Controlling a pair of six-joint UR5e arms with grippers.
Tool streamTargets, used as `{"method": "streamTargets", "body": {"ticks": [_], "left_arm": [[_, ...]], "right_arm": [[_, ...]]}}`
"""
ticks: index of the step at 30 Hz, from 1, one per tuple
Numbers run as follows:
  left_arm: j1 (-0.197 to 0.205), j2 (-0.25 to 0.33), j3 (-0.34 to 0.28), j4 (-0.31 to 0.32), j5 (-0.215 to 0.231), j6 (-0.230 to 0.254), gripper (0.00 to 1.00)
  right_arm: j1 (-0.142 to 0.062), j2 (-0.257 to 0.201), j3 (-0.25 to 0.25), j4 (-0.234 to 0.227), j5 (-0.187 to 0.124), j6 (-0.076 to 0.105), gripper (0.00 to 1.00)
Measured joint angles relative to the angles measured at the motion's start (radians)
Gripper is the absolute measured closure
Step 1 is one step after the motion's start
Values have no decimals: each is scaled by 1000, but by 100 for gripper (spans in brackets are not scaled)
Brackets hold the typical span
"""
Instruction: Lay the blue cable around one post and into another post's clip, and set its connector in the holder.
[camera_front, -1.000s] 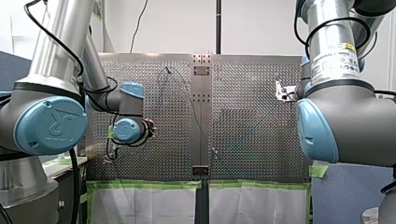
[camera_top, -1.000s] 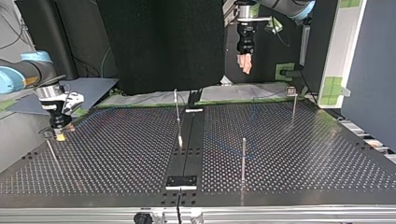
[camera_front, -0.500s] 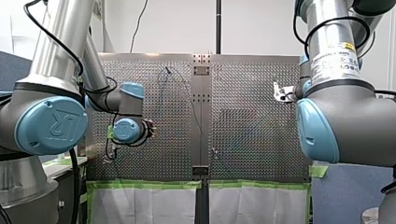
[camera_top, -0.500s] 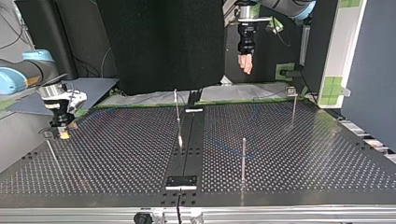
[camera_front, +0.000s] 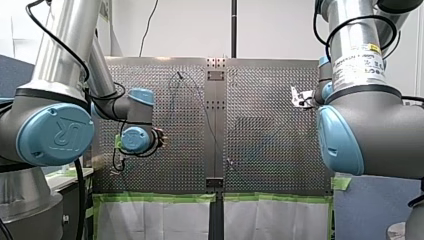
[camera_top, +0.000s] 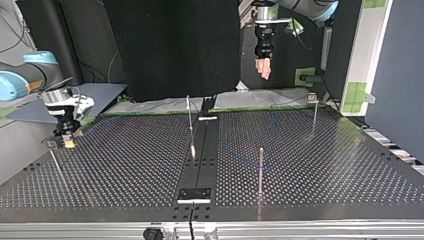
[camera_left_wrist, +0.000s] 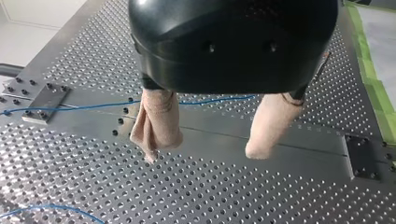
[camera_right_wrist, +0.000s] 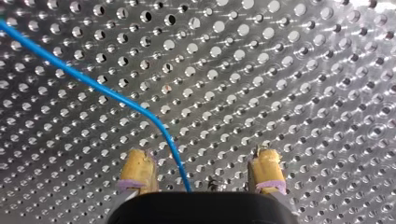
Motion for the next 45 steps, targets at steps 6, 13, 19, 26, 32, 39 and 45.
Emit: {"method": "streamTargets", "body": {"ticks": [6,13,19,26,32,39,45], "left_arm": [[5,0,0,-4,0,0,0],[12,0,0,-8,0,-1,0],[15,0,0,-10,3,-3,0],[15,0,0,-10,19,-23,0],[15,0,0,-11,43,-42,0],[15,0,0,-13,46,-49,0],[15,0,0,-11,36,-55,0]], "right_arm": [[6,-3,8,4,10,-10,1],[14,-42,47,-7,27,-15,1],[28,-94,99,-35,30,-9,1],[70,-154,159,-54,43,29,1],[125,-180,214,-98,86,48,1],[184,-179,274,-157,144,45,1],[235,-176,323,-202,195,21,1]]}}
